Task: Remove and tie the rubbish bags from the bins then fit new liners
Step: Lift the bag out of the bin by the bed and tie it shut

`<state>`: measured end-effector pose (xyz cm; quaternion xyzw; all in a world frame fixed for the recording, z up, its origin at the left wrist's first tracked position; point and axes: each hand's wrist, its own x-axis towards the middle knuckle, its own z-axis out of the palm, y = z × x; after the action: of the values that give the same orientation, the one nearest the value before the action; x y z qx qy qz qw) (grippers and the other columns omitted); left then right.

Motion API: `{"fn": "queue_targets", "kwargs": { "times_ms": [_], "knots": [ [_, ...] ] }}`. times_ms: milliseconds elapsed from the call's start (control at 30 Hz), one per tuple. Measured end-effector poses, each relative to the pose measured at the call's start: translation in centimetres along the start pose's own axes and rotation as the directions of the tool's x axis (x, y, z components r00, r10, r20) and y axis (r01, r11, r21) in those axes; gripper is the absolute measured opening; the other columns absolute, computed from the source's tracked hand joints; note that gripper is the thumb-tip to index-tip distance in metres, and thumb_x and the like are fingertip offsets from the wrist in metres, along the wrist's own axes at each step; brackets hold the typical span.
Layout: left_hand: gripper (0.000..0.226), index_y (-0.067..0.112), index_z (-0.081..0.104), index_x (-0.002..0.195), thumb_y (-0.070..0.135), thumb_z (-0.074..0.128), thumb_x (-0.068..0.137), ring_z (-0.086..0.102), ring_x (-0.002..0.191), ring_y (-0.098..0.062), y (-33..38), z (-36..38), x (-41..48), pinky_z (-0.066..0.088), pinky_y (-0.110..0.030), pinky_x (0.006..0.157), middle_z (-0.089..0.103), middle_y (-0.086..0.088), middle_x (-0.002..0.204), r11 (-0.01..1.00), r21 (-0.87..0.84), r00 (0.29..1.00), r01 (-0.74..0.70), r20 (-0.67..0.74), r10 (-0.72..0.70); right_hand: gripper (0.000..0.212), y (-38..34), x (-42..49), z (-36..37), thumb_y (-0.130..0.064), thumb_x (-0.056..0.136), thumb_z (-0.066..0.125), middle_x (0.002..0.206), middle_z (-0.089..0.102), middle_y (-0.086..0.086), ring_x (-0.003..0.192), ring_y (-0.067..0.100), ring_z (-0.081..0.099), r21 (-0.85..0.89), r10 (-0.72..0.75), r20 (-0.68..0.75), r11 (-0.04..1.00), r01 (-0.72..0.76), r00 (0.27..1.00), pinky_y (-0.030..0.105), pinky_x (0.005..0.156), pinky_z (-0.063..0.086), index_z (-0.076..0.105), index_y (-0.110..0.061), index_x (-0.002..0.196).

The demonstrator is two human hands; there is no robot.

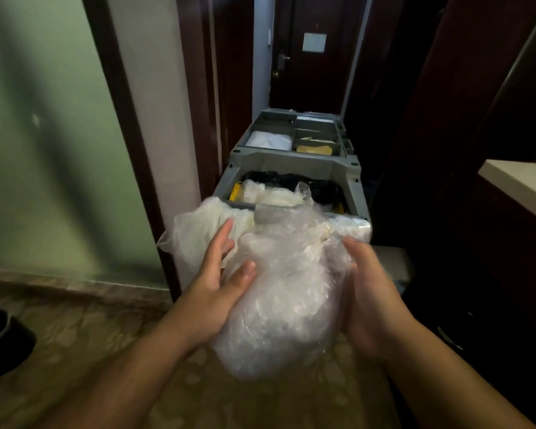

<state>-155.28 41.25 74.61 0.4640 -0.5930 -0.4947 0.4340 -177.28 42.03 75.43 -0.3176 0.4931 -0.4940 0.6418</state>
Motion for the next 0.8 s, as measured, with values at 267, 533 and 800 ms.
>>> {"fn": "queue_targets", "kwargs": {
  "times_ms": [267, 533, 800],
  "knots": [
    [0.074, 0.039, 0.032, 0.148, 0.059, 0.042, 0.077, 0.037, 0.128, -0.001, 0.2, -1.2, 12.8, 0.029, -0.016, 0.104, 0.036, 0.021, 0.139, 0.99, 0.143, 0.996, 0.017, 0.086, -0.03, 0.058, -4.0, 9.3, 1.3, -0.065, 0.085, 0.061, 0.108, 0.077, 0.006, 0.093, 0.027, 0.076, -0.064, -0.114, -0.173, 0.993, 0.104, 0.978, 0.044, 0.078, 0.061, 0.06, -0.029, 0.132],
    [0.073, 0.033, 0.066, 0.124, 0.08, 0.062, 0.068, 0.064, 0.113, -0.009, -2.6, 0.6, 22.1, 0.048, -0.039, 0.104, 0.071, 0.009, 0.118, 0.993, -0.024, 0.99, 0.114, 0.092, -0.111, 0.033, -6.4, 17.0, -0.8, -0.04, 0.096, 0.061, 0.098, 0.078, 0.007, 0.088, 0.026, 0.077, -0.058, -0.093, -0.292, 0.995, 0.08, 0.952, 0.039, 0.072, 0.062, 0.066, -0.018, 0.12],
    [0.022, 0.021, 0.07, 0.108, 0.032, 0.057, 0.095, 0.07, 0.104, -0.019, -0.7, 3.1, 31.6, 0.052, -0.042, 0.097, 0.075, 0.0, 0.107, 0.946, -0.285, 0.974, 0.154, -0.118, -0.194, 0.019, -11.6, 26.0, -5.0, -0.046, 0.095, 0.061, 0.098, 0.071, -0.007, 0.093, 0.015, 0.068, -0.486, -0.332, -0.331, 0.862, 0.142, 0.883, 0.035, 0.076, 0.058, 0.069, -0.03, 0.102]
  ]
}}
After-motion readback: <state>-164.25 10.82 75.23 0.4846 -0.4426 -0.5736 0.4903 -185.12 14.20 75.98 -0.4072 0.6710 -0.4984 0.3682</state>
